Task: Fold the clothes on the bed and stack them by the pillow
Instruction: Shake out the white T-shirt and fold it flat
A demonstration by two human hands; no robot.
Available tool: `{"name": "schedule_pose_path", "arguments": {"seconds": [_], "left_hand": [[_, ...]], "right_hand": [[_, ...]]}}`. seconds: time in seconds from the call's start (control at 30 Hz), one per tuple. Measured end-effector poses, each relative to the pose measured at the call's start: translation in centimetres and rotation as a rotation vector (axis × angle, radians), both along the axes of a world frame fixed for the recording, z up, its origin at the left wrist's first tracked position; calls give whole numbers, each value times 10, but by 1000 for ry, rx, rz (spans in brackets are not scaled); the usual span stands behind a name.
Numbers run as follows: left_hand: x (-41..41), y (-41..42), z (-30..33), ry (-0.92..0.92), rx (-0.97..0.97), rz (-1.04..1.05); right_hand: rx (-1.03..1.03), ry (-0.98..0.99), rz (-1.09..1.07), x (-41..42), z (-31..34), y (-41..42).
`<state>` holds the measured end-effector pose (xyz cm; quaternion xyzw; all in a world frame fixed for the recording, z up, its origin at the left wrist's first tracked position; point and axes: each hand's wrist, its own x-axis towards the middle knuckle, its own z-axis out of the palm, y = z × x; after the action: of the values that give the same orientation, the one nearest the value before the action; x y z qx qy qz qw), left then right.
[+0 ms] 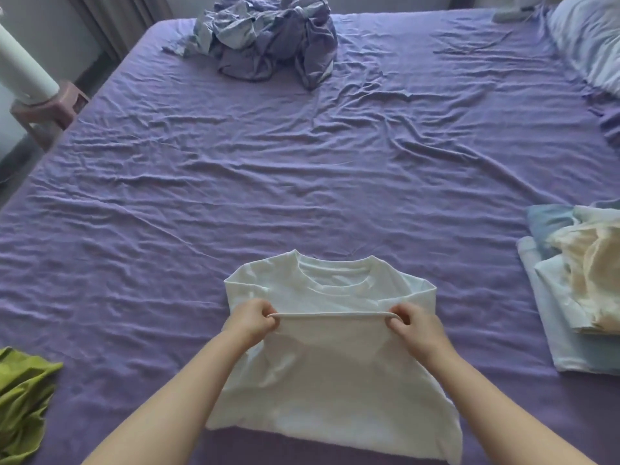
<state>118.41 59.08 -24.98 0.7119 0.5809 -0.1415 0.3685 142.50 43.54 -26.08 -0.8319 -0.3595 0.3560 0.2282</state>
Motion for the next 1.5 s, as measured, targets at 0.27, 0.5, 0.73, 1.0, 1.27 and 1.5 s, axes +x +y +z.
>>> {"name": "schedule_pose_path", "arguments": {"seconds": [0.27,0.5,0.73,1.0,1.27,1.5], "left_hand": [[32,61,2,-157,162,-23],[31,52,-36,-52,367,-194],[-13,25,-44,-66,424,-251],[-5,57,-25,-132,621,-1],[35,7,-29,-160,845,-234],[88,-104,-71,-135,571,-769]], "right_hand": [[178,-5,-230,16,1,52],[122,-157,-10,0,-18,38],[-38,-309,348,3,-36,2],[189,-183,-307,23,-21,26],[49,-132,-490,36,-31,14],[-133,-114,-455,36,-38,-6]]}}
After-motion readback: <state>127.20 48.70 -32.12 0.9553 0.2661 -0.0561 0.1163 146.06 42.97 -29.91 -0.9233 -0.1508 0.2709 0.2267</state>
